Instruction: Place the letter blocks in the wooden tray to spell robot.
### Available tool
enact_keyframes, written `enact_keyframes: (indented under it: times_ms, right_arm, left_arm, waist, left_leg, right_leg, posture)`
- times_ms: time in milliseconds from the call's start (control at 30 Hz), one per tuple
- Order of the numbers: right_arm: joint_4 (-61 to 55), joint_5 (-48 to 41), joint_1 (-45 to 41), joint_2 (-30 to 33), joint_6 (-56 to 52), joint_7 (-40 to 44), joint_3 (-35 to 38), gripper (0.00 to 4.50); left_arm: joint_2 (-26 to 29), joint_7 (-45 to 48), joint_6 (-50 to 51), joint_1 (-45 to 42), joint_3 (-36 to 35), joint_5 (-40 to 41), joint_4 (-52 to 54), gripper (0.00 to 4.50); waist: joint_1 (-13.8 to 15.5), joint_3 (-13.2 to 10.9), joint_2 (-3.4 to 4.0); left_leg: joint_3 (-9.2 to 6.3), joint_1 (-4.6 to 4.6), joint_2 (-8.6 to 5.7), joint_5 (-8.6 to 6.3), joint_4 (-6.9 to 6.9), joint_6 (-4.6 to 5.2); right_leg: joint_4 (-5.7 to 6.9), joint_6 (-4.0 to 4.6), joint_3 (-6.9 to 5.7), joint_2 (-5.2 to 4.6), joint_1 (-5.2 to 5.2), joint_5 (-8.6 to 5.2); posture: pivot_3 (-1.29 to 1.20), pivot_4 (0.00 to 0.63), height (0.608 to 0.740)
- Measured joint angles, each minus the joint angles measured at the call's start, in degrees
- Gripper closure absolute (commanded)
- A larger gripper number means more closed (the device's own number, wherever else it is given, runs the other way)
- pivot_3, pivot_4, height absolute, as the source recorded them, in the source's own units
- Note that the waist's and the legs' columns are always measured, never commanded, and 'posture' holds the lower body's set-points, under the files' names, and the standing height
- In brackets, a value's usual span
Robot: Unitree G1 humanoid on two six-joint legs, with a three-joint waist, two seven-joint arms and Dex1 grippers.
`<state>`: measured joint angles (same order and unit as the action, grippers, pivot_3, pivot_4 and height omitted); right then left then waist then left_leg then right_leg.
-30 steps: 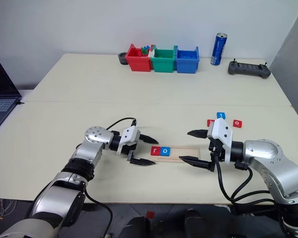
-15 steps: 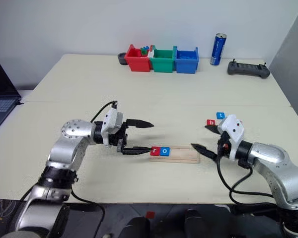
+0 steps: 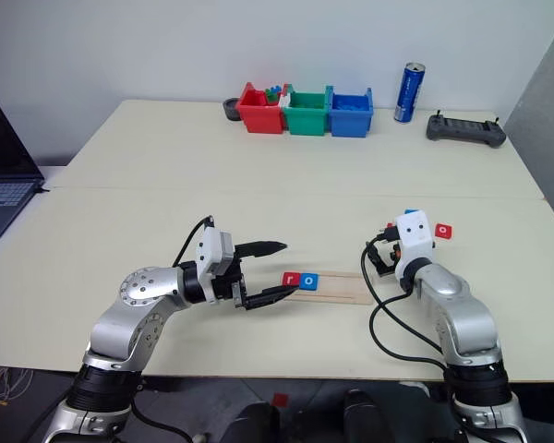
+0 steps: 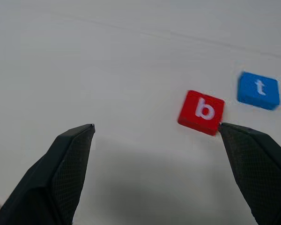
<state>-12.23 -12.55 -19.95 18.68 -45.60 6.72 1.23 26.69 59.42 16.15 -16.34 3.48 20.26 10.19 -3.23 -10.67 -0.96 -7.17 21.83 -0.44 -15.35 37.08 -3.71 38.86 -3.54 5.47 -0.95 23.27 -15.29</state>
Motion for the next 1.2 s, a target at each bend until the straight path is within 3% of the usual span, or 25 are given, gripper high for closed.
enact_keyframes:
  times_ms: [367,733,833,1067,1200]
  right_arm:
    - [11.7,2.7,-5.3,-6.0,4.3,-4.8,2.9,0.00]
    - [23.2,5.1,-11.0,-7.0,10.4,-5.2,3.3,0.00]
    - [24.0,5.1,-11.2,-7.8,11.3,-6.1,4.5,0.60]
    - [23.6,5.2,-10.8,-8.3,11.5,-7.0,5.4,3.06]
    - [23.4,5.7,-10.7,-8.6,11.5,-7.2,5.4,3.05]
  left_arm:
    - [-1.9,-6.0,-3.3,6.7,0.2,-0.4,1.5,0.04]
    - [-0.3,-6.5,-3.9,7.1,0.2,-0.2,2.7,0.04]
    - [0.1,-6.5,-3.9,7.3,0.2,-0.2,2.8,0.00]
    - [0.4,-6.8,-3.9,7.5,0.2,-0.1,3.3,0.00]
    - [0.5,-6.9,-3.9,7.5,0.2,-0.1,3.3,0.00]
  waist:
    - [-0.1,0.0,0.01]
    - [-0.2,0.0,0.03]
    - [-0.2,0.0,0.03]
    - [-0.2,0.0,0.03]
    - [-0.2,0.0,0.03]
  left_leg:
    - [0.06,-0.03,0.01,0.00,-0.02,0.00]
    - [0.06,-0.05,0.01,0.00,-0.03,0.01]
    - [0.06,-0.04,0.01,0.00,-0.03,0.01]
    - [0.07,-0.05,0.02,0.00,-0.04,0.01]
    - [0.06,-0.05,0.02,-0.01,-0.04,0.01]
  right_leg:
    - [0.01,0.01,0.06,0.02,0.01,0.00]
    - [0.02,0.01,0.06,0.02,0.01,0.01]
    - [0.02,0.01,0.06,0.03,0.01,0.00]
    - [0.01,0.01,0.06,0.03,0.01,0.00]
    - [0.01,0.01,0.06,0.04,0.01,0.00]
  posture:
    - [0.00,0.150,0.740]
    - [0.00,0.150,0.740]
    - [0.00,0.150,0.740]
    - [0.00,0.150,0.740]
    - [0.00,0.150,0.740]
